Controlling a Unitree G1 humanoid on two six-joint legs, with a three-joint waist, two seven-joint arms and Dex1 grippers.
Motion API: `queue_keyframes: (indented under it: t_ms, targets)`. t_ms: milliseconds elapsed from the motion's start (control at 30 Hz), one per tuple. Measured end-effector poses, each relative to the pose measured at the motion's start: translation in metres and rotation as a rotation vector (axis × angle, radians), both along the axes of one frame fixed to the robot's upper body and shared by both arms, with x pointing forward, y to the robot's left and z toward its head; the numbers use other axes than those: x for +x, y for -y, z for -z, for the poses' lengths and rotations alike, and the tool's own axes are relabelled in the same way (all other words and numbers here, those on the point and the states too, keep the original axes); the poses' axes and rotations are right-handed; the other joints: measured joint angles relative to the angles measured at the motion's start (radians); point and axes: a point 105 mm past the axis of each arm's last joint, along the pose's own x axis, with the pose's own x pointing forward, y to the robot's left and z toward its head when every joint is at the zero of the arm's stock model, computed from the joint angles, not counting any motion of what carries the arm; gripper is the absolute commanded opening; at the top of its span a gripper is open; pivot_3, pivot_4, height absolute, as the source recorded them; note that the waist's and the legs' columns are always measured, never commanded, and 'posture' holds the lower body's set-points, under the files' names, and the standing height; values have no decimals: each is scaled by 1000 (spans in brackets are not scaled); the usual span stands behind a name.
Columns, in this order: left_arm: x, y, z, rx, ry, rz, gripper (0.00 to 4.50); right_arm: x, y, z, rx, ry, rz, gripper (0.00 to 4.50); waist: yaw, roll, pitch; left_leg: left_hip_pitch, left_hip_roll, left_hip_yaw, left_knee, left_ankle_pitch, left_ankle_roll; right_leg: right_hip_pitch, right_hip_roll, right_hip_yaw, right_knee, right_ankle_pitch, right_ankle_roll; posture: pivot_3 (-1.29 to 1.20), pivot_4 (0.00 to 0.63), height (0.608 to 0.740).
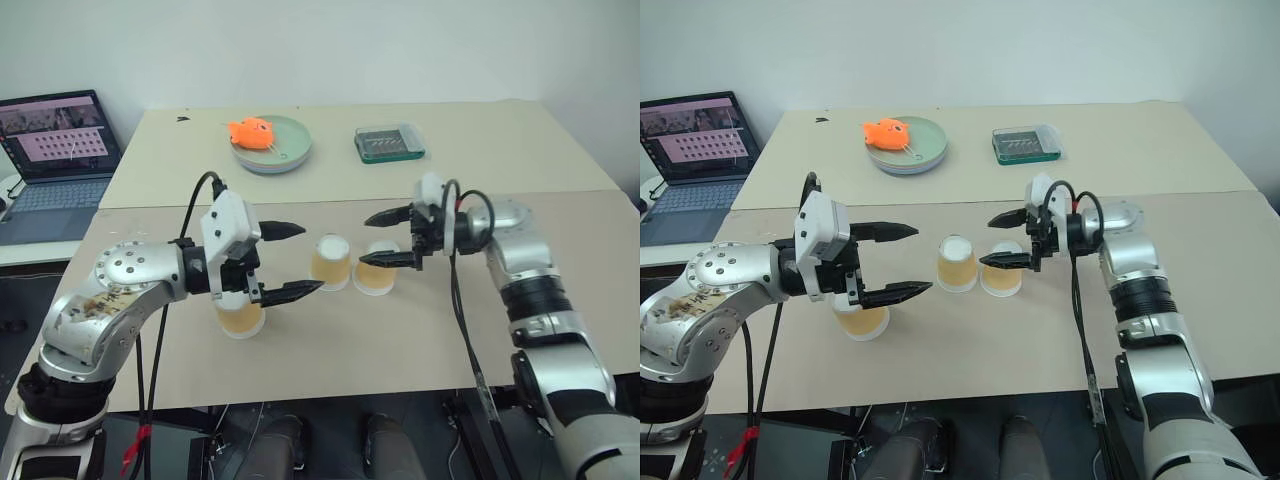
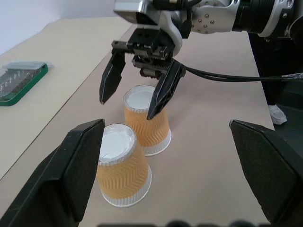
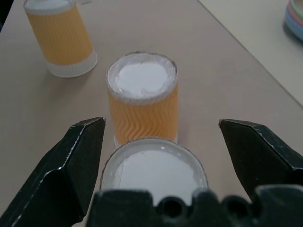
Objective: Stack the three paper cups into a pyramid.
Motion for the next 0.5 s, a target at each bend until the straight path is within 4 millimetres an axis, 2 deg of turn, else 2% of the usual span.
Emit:
queue_keyframes:
  t_ms: [167,233,300,367,433,500]
  targets:
    - [0,0,0,1,-1,1,4500,-16,-3,-12,34,11,-14,4475,2,0,0,0,0,0,0,-1,1,0,0,0,0,0,0,0,150,740]
    - [1,-1,0,-3,4,-12,4500,-18,0,-28,72,47,29,4475,2,0,0,-1,0,0,0,-1,1,0,0,0,0,0,0,0,150,740]
    - [8,-4,-8,-70,39,-90,4500,-14,18,-45,97,116,157,4475,8,0,0,-1,0,-1,0,-1,1,-1,0,0,-1,0,0,0,150,740]
    - [16,-13,-21,-162,87,-232,4500,-10,49,-57,111,171,333,4475,19,-1,0,-1,0,-1,0,-1,1,-1,-1,-1,-1,0,0,0,150,740]
    - [17,-23,-32,-215,130,-339,4500,-9,69,-57,115,176,444,4475,25,-1,0,-1,0,-1,0,-1,1,1,0,0,-1,0,0,0,150,740]
    - [7,-32,-45,-305,175,-464,4500,-12,92,-49,103,155,559,4475,26,-2,0,-2,0,-1,0,-1,1,1,-1,0,-1,0,0,0,150,740]
